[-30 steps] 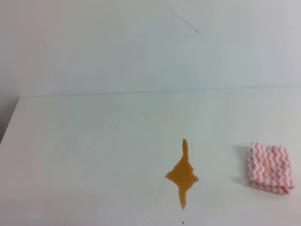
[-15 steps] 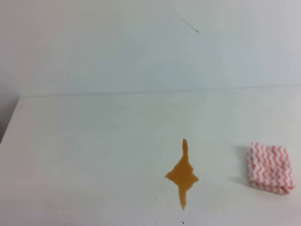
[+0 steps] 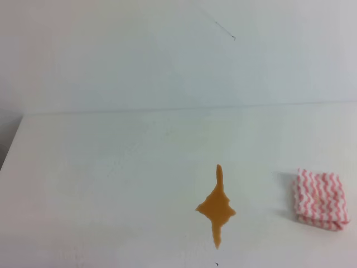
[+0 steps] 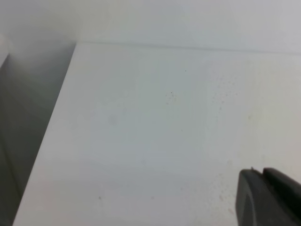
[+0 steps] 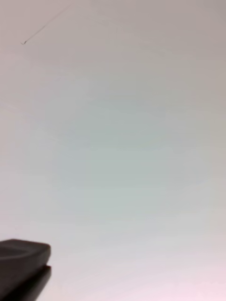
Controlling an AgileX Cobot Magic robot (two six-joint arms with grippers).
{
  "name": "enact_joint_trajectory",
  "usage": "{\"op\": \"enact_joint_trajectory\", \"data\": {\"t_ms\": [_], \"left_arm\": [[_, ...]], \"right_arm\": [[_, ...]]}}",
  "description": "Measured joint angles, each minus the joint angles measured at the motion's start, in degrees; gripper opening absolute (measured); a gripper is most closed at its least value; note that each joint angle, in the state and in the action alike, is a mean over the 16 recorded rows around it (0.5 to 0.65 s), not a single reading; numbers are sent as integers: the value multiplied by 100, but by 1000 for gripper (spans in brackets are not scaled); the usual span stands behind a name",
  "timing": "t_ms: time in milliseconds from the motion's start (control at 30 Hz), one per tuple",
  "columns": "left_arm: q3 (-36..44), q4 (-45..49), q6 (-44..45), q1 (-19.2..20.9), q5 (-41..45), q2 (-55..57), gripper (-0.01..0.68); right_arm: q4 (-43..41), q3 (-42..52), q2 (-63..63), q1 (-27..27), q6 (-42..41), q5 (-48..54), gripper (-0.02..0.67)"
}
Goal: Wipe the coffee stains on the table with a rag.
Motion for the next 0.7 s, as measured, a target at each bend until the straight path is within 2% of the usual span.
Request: {"op": "enact_joint_trajectory", "data": {"t_ms": [167, 300, 500, 700], "left_arm": [[0, 0, 0, 0, 6, 0, 0], [16, 0, 0, 0, 0, -9, 0], [16, 0, 0, 0, 0, -9, -1], [16, 0, 0, 0, 0, -9, -1]], "right_arm": [[154, -22, 2, 0, -109, -318, -4], [502, -212, 10, 0, -195, 7, -3], [1001, -888, 233, 0, -498, 1081, -3], [1344, -2000, 984, 0, -786, 2954, -3]]}}
